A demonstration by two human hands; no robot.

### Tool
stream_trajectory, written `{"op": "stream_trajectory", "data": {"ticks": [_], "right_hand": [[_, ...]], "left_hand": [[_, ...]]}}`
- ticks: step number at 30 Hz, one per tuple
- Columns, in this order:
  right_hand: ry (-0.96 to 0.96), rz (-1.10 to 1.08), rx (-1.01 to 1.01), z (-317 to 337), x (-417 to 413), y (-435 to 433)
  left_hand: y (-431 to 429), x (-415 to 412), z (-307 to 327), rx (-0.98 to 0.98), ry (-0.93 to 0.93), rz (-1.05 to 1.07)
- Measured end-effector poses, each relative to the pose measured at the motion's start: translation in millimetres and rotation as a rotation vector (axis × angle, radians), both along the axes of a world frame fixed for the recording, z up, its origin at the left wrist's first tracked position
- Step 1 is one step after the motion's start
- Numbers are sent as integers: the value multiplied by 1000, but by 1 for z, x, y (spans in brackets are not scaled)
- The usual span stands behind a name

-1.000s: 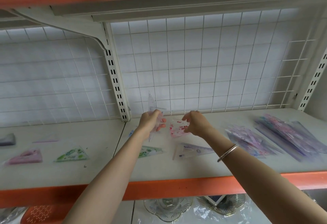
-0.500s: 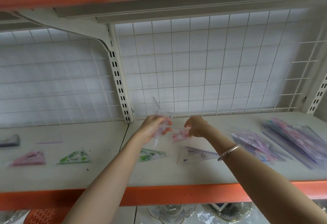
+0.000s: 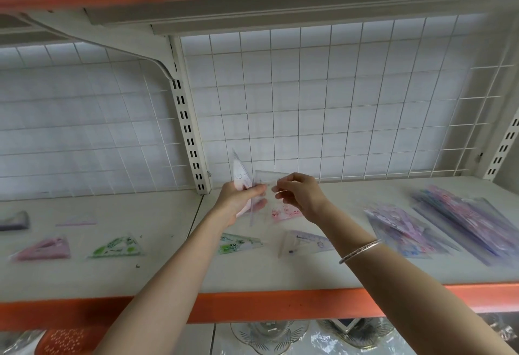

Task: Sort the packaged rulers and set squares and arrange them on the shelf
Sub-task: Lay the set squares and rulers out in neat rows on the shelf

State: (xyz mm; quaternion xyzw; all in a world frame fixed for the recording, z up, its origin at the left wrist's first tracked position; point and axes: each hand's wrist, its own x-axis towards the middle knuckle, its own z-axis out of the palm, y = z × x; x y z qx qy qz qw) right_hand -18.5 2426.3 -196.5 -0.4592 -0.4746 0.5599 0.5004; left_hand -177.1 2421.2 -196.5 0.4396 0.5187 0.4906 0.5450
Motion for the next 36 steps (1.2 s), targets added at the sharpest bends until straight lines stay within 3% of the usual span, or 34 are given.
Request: {"op": "stream_trajectory", "data": {"ticks": [3, 6, 10, 13, 17, 21, 25, 29, 36], "right_hand": [[15, -146, 131, 0, 3, -1], [-115, -226, 320, 1, 5, -4], [-355, -148, 503, -1, 3, -12], [-475, -84, 606, -4, 3, -17], [-803, -5, 729, -10, 15, -15], [-991, 49, 676, -10, 28, -17], [-1043, 112, 583, -8, 37, -23], [-1096, 192, 509, -10, 45, -31], [-1204, 332, 355, -8, 65, -42]], "left_hand": [[1, -4, -2, -31, 59, 87], [1, -4, 4, -127, 64, 89], [-5, 7, 15, -204, -63, -1], [-7, 14, 19, -144, -61, 5], [-6, 13, 16, -82, -7, -70], [-8, 10, 8, -48, 128, -152], [-11, 10, -3, -62, 120, -214], [-12, 14, -12, -53, 253, -126], [-17, 23, -8, -198, 91, -48]]}}
